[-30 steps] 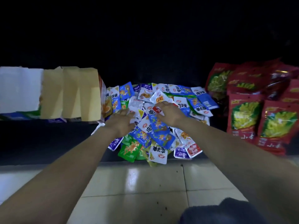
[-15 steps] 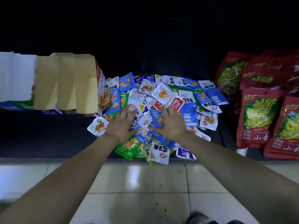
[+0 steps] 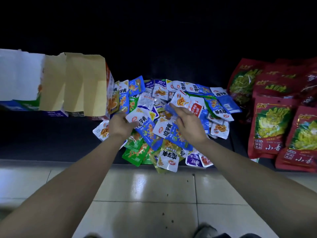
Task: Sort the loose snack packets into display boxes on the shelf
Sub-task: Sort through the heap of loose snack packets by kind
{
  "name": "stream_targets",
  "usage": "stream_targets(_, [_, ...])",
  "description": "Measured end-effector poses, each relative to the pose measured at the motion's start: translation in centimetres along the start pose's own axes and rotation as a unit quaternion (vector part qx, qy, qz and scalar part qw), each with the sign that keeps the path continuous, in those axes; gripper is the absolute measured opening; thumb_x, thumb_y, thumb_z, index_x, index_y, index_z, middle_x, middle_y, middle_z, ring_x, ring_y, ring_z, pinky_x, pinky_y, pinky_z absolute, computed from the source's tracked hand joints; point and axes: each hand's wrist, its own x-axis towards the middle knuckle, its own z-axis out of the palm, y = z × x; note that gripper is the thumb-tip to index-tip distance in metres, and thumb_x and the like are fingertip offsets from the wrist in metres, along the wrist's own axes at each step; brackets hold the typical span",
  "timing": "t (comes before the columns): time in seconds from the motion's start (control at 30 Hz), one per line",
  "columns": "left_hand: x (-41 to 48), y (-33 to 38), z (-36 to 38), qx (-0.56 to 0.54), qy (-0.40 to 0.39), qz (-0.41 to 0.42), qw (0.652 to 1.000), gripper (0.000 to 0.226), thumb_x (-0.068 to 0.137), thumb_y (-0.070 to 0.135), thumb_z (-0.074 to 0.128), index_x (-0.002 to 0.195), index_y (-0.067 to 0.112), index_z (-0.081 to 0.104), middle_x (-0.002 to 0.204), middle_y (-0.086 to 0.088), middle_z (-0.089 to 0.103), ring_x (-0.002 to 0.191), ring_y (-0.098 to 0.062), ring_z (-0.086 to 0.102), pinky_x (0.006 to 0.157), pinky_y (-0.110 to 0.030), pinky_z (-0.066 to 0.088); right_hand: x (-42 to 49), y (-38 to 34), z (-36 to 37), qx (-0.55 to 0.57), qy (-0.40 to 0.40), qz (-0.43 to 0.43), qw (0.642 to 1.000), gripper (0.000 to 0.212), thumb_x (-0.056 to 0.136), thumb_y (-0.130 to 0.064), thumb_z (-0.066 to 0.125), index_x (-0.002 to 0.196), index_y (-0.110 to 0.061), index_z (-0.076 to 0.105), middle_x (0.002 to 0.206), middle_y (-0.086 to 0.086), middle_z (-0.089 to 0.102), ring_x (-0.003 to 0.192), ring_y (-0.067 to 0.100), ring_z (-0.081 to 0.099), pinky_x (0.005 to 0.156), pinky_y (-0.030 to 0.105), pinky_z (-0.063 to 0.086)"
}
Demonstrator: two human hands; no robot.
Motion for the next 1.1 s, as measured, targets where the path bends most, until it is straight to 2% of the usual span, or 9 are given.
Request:
stream_targets(0.2, [-0.8,1.7,-0.7,-0.418,-0.109,-0.148,0.889,0.038,0.104,0.034,0.042,0.129,0.008,0.053,0.118,-0.019,0.064,0.091,-0.03,0.067,0.069,-0.038,0.059,0.6,-3.5,3.1,0.034,-0.195,-0.054,0.979,0.051,0.104,-0.02,0.038,0.152,-0.029,0.025,0.162,0.01,0.014,0.148,0.03,0.017,0.119,0.044,0.022])
stream_targets(0.3, [-1.4,1.8,-0.1,-0.4,-0.123,-0.134,0.898,0.044,0.095,0.036,0.059,0.126,0.005,0.054,0.115,-0.019,0.065,0.095,-0.031,0.068,0.082,-0.046,0.058,0.8,-4.9,3.2,0.074,-0.251,-0.077,0.962,0.059,0.1,-0.022,0.051,0.153,-0.024,0.026,0.162,0.002,0.012,0.147,0.019,0.017,0.116,0.029,0.025])
stream_targets(0.37, [-1.1,1.5,0.3,-0.376,-0.061,-0.12,0.917,0.045,0.096,0.018,0.061,0.135,0.003,0.046,0.121,-0.021,0.062,0.091,-0.032,0.066,0.072,-0.043,0.058,0.8,-5.3,2.3,0.164,-0.278,-0.019,0.946,0.055,0.099,-0.023,0.052,0.151,-0.025,0.033,0.158,-0.006,0.019,0.141,0.006,0.021,0.109,0.018,0.025])
stream_targets(0.43, [-0.8,1.1,0.4,-0.374,-0.043,-0.129,0.918,0.043,0.099,0.012,0.055,0.139,0.002,0.041,0.108,-0.016,0.063,0.08,-0.029,0.063,0.065,-0.037,0.052,1.0,-4.5,1.2,0.183,-0.189,0.025,0.964,0.045,0.098,-0.021,0.053,0.142,-0.022,0.045,0.146,0.0,0.038,0.131,0.011,0.038,0.107,0.03,0.036])
stream_targets(0.53, [-0.6,0.2,0.4,-0.355,-0.051,-0.129,0.924,0.044,0.1,0.008,0.053,0.142,0.006,0.04,0.114,-0.012,0.06,0.093,-0.032,0.062,0.079,-0.046,0.054,0.9,-1.9,0.3,-0.018,-0.066,0.118,0.991,0.055,0.085,-0.026,0.07,0.132,-0.011,0.045,0.129,0.008,0.047,0.12,0.025,0.048,0.096,0.041,0.044])
stream_targets(0.67, [-0.7,-0.7,1.0,-0.335,-0.048,-0.121,0.933,0.046,0.099,0.008,0.054,0.143,0.008,0.04,0.138,-0.015,0.053,0.12,-0.038,0.055,0.094,-0.048,0.049,-1.3,0.0,1.2,-0.171,-0.254,0.266,0.914,0.104,0.071,-0.053,0.079,0.143,-0.002,0.022,0.142,0.016,0.032,0.133,0.034,0.034,0.104,0.043,0.041])
stream_targets(0.87, [-1.1,-1.1,1.3,-0.316,-0.048,-0.111,0.941,0.036,0.1,0.01,0.052,0.136,0.008,0.049,0.134,-0.015,0.057,0.118,-0.036,0.057,0.092,-0.046,0.05,-0.2,0.5,-0.1,0.109,-0.096,0.322,0.936,0.089,0.08,-0.03,0.079,0.145,-0.004,0.024,0.117,0.003,0.051,0.106,0.031,0.057,0.076,0.04,0.052])
stream_targets(0.97, [-1.1,-0.8,1.2,-0.323,-0.065,-0.113,0.937,0.036,0.102,0.011,0.049,0.138,0.009,0.047,0.136,-0.013,0.056,0.12,-0.034,0.057,0.094,-0.046,0.049,0.9,-1.9,-0.5,0.278,-0.092,0.337,0.895,0.099,0.085,-0.034,0.073,0.155,-0.014,0.006,0.152,0.005,0.032,0.117,0.034,0.056,0.052,0.032,0.053])
stream_targets(1.1, [-2.1,0.8,1.4,-0.408,-0.094,-0.14,0.897,0.039,0.104,0.029,0.043,0.14,0.013,0.048,0.141,-0.006,0.052,0.122,-0.027,0.055,0.098,-0.044,0.047,1.6,-5.0,2.5,0.252,-0.204,0.238,0.916,0.089,0.092,-0.037,0.064,0.155,-0.019,0.003,0.154,-0.006,0.02,0.123,0.03,0.053,0.073,0.04,0.056])
